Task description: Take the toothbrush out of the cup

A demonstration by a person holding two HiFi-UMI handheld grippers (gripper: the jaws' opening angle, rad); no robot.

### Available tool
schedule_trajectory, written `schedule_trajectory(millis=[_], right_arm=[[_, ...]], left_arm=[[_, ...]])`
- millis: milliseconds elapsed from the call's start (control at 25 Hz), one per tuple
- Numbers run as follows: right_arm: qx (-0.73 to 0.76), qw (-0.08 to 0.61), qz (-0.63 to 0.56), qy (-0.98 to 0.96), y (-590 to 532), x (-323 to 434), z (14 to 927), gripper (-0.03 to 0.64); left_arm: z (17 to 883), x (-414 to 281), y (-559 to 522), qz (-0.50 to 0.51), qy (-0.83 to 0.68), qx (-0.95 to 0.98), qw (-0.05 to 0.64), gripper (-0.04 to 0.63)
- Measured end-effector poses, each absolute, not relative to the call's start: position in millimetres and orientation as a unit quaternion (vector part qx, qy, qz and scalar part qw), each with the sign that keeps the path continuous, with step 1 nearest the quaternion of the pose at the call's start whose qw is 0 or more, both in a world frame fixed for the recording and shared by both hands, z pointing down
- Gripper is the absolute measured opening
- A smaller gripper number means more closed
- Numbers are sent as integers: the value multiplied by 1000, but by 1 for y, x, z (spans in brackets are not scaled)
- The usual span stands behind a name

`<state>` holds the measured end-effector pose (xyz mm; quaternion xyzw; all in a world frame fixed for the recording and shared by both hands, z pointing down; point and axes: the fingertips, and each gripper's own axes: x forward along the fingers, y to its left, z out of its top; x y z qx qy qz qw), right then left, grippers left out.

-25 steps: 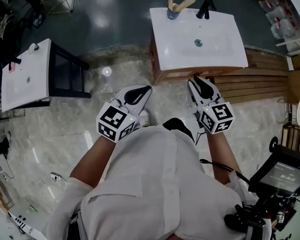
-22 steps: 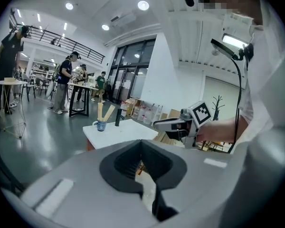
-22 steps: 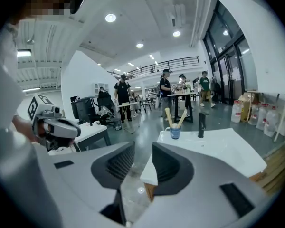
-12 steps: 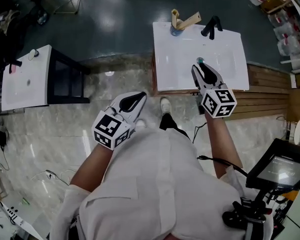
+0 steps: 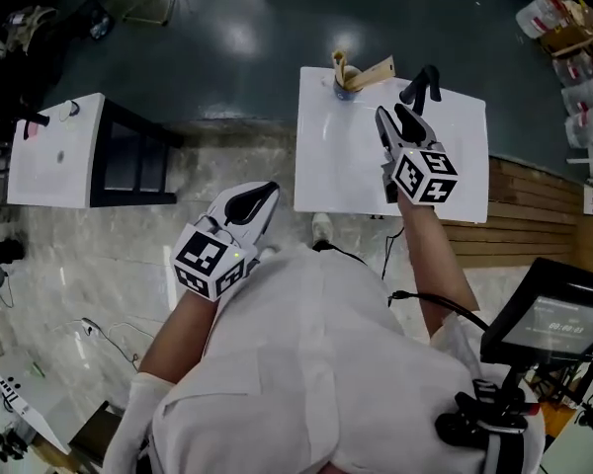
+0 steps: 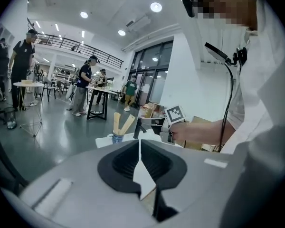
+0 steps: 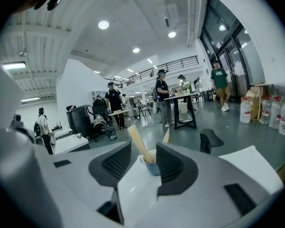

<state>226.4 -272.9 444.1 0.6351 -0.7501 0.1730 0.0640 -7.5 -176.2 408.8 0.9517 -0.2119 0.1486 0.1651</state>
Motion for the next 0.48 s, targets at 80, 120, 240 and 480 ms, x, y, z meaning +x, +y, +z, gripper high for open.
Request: schedule_trajectory(millis=[80, 120, 240, 480], right_arm=[[637, 58, 184, -746, -294, 239, 458, 144], [637, 59, 186, -746, -303, 244, 465, 146], [639, 60, 186, -744, -319, 247, 474, 147], [645, 16, 227, -730, -328, 247, 486, 150]], left_arm=[[412, -2, -187, 151, -226, 947, 168, 8], [414, 0, -192, 151, -233, 945, 171, 8], [412, -1, -194, 149, -249, 942, 169, 8], [408, -17, -180, 154, -286, 930, 170, 8]])
